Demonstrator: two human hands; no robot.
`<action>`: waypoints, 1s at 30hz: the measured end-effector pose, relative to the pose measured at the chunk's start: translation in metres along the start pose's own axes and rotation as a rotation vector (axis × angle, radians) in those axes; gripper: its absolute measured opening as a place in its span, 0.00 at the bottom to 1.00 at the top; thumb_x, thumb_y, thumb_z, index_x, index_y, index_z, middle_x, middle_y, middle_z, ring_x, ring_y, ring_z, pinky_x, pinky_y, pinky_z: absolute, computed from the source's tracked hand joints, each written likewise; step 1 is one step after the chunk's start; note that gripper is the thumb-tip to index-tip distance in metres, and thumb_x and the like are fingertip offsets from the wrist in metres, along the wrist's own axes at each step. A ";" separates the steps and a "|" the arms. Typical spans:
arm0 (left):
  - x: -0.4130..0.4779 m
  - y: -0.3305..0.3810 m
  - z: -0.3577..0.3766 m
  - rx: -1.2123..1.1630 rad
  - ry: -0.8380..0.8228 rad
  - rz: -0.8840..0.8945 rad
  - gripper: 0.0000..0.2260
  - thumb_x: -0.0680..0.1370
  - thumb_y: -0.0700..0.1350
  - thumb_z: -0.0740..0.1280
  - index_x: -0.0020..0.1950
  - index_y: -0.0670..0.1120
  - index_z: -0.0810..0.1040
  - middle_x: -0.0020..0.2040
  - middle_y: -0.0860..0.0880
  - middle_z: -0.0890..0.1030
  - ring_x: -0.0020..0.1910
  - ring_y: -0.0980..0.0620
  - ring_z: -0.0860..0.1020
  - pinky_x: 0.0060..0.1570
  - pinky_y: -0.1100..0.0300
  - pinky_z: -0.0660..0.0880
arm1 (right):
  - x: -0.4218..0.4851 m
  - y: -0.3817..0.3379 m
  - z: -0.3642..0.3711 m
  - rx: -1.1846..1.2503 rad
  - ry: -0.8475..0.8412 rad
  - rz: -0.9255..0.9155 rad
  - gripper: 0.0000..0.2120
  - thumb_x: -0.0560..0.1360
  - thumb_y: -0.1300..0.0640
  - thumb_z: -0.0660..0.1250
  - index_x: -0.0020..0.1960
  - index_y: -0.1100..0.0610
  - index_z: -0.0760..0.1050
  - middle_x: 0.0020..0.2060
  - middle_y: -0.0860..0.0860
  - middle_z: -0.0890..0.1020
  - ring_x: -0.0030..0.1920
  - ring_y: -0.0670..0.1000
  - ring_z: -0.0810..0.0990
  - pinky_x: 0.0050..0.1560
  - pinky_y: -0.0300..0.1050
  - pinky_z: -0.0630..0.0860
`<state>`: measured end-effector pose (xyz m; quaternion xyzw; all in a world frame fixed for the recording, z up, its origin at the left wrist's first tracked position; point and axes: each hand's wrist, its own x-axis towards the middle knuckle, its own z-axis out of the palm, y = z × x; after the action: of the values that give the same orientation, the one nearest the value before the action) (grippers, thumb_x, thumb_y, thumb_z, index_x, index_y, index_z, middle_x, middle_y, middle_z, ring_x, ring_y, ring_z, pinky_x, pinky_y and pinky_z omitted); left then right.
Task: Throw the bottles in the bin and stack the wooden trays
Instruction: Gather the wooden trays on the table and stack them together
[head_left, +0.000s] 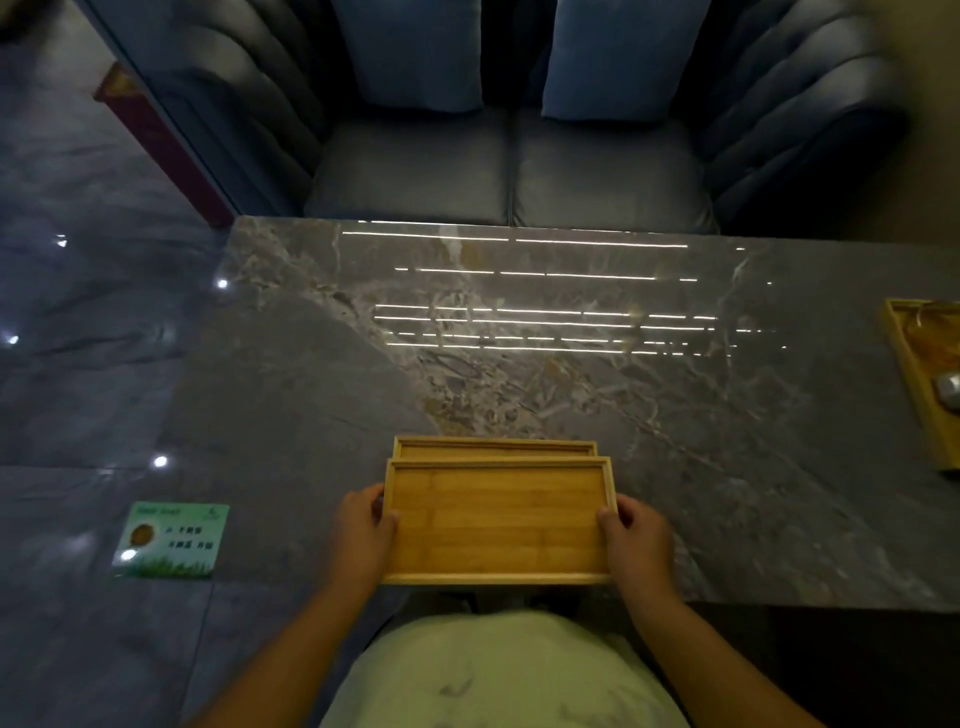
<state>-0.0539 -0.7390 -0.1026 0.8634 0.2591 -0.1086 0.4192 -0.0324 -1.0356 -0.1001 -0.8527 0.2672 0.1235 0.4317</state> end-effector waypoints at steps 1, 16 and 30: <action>0.002 -0.001 -0.001 0.041 0.006 0.018 0.09 0.75 0.34 0.67 0.55 0.37 0.79 0.47 0.42 0.78 0.46 0.43 0.76 0.46 0.52 0.72 | 0.001 0.000 0.001 -0.033 -0.002 -0.015 0.08 0.79 0.57 0.63 0.53 0.54 0.82 0.43 0.52 0.82 0.44 0.53 0.80 0.50 0.56 0.79; 0.024 0.018 0.000 0.224 0.037 0.016 0.11 0.77 0.39 0.65 0.59 0.41 0.79 0.50 0.38 0.78 0.50 0.39 0.77 0.48 0.50 0.72 | 0.029 -0.008 0.016 -0.154 -0.013 -0.025 0.11 0.79 0.59 0.62 0.43 0.61 0.80 0.41 0.59 0.81 0.40 0.58 0.79 0.41 0.50 0.76; 0.033 0.017 0.006 0.238 0.045 -0.016 0.09 0.78 0.39 0.63 0.56 0.42 0.80 0.49 0.39 0.78 0.47 0.42 0.76 0.45 0.53 0.69 | 0.039 -0.006 0.019 -0.095 -0.019 0.020 0.09 0.78 0.60 0.65 0.42 0.58 0.81 0.35 0.55 0.82 0.36 0.54 0.80 0.37 0.47 0.75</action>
<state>-0.0164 -0.7407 -0.1086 0.9071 0.2607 -0.1225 0.3070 0.0038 -1.0306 -0.1244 -0.8684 0.2653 0.1484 0.3918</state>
